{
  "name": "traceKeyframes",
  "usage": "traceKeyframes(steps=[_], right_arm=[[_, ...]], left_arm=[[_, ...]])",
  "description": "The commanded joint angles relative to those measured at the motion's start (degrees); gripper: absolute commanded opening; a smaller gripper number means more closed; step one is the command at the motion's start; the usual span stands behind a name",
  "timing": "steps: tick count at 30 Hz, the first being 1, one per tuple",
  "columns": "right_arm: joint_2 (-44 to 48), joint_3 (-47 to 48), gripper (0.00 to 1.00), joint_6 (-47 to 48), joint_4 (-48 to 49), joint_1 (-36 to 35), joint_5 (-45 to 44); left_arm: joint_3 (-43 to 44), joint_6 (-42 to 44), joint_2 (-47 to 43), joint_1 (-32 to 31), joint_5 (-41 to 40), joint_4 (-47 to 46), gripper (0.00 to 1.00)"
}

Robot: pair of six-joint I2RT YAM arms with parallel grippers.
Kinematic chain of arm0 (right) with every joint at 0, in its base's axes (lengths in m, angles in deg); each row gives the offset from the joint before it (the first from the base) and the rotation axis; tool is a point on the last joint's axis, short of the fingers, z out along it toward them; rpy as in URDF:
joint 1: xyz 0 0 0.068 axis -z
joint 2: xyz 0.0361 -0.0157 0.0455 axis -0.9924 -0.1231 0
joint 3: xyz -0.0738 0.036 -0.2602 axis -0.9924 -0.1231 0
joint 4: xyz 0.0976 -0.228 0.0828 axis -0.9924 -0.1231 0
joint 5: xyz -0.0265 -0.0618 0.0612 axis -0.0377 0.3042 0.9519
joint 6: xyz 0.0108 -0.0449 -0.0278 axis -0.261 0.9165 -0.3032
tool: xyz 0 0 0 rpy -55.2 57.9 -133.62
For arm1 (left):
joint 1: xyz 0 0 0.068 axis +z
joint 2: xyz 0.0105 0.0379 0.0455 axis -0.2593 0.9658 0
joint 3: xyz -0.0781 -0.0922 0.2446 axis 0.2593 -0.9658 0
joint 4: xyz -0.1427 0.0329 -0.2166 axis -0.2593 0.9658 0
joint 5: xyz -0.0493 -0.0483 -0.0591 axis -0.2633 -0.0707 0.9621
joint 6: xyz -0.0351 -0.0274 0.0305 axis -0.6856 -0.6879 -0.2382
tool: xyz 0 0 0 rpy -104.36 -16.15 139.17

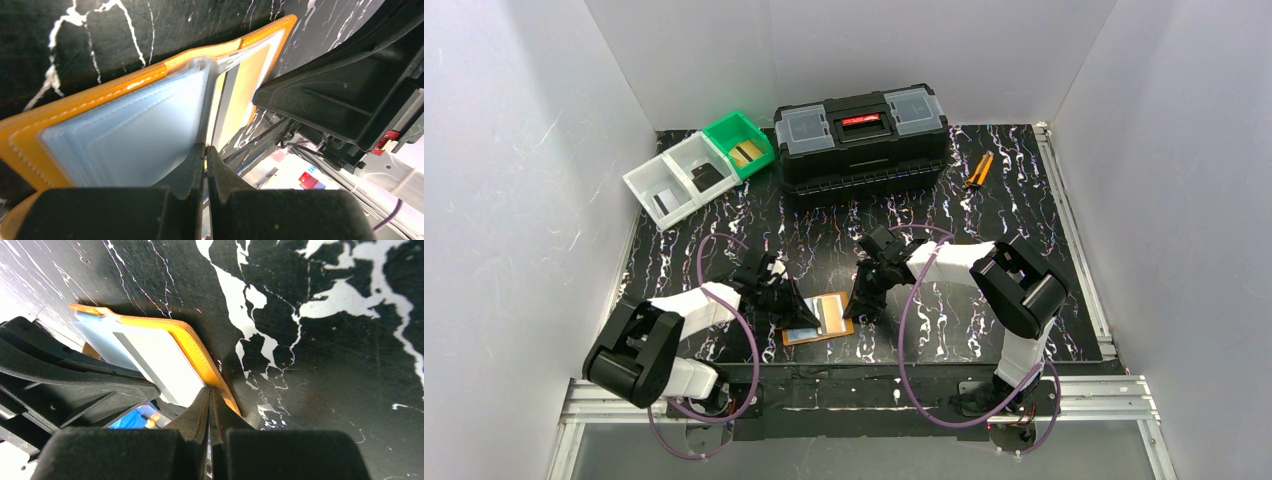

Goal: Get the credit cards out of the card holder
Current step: Remove the credit card from the card holder.

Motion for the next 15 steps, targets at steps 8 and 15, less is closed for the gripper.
traceKeyframes(steps=[8, 15], right_arm=[[-3.61, -2.95, 0.03, 1.65, -5.92, -0.81, -6.47], [-3.54, -3.03, 0.03, 1.61, -5.75, -0.74, -6.37]], left_arm=[[6.23, 7.55, -4.52, 2.43, -9.73, 19.39, 0.00], [8.01, 9.03, -6.53, 4.00, -12.15, 23.98, 0.00]])
